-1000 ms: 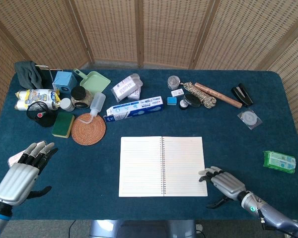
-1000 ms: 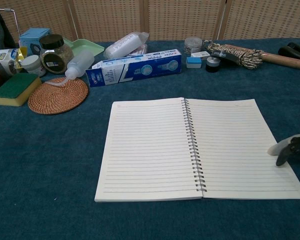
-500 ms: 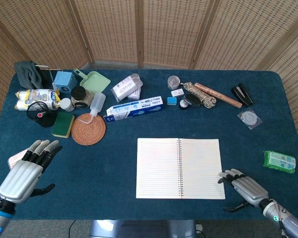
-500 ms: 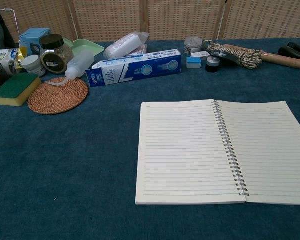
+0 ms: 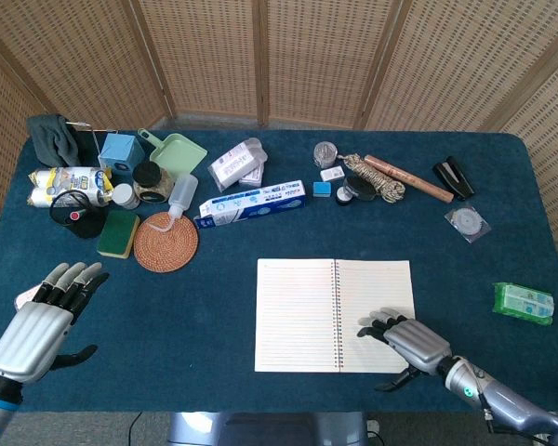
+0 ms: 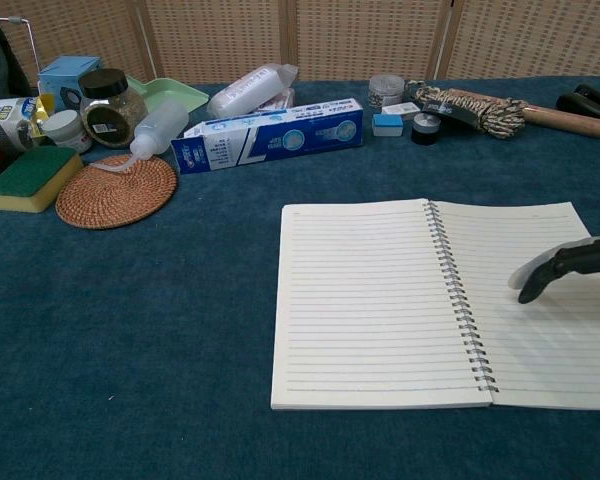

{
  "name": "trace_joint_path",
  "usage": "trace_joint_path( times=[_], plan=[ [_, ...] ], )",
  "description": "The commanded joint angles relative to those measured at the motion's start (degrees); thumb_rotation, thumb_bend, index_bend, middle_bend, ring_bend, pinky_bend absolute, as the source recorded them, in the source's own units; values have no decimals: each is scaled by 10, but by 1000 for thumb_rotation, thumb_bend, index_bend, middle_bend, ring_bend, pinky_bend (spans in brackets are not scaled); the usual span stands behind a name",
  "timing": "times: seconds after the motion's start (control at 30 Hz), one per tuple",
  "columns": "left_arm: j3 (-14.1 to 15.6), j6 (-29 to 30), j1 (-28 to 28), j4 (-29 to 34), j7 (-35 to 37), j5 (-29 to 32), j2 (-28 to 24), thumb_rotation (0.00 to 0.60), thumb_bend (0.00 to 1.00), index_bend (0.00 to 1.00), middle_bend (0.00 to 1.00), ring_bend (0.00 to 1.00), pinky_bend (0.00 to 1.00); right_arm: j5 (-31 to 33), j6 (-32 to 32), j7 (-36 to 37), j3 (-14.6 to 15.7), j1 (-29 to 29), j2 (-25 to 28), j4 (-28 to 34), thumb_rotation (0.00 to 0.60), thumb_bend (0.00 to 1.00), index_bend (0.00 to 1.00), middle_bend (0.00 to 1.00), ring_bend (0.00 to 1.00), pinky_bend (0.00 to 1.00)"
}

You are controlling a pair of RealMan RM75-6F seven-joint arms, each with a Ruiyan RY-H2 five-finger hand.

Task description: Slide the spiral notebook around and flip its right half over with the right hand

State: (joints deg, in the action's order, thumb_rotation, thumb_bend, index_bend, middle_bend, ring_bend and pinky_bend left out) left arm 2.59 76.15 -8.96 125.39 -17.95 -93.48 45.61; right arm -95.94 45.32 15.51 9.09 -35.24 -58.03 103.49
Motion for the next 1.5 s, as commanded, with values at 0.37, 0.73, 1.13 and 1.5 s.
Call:
trace_joint_path(
  times=[0.37, 0.73, 1.13, 1.5],
  plan=[
    [0, 2, 1, 0, 8, -3, -5, 600, 56, 0, 0, 0, 0, 34, -19, -61, 3, 1, -24, -6, 370, 107, 103, 238, 78, 51],
    [-2, -9, -5, 2, 1, -1, 5, 600, 56, 0, 0, 0, 0, 1, 19, -27, 43, 36, -12, -31, 365, 115, 117, 354, 218, 225],
    [-2, -21, -12, 10, -16, 2, 18, 600, 56, 0, 0, 0, 0, -42, 81, 26, 90, 83, 4, -79, 347, 123, 188, 420, 305, 324],
    [-4, -35, -22, 11, -24, 7, 33, 600, 56, 0, 0, 0, 0, -69, 127, 48, 127, 127, 14, -108, 340, 127, 211, 435, 316, 346]
  ],
)
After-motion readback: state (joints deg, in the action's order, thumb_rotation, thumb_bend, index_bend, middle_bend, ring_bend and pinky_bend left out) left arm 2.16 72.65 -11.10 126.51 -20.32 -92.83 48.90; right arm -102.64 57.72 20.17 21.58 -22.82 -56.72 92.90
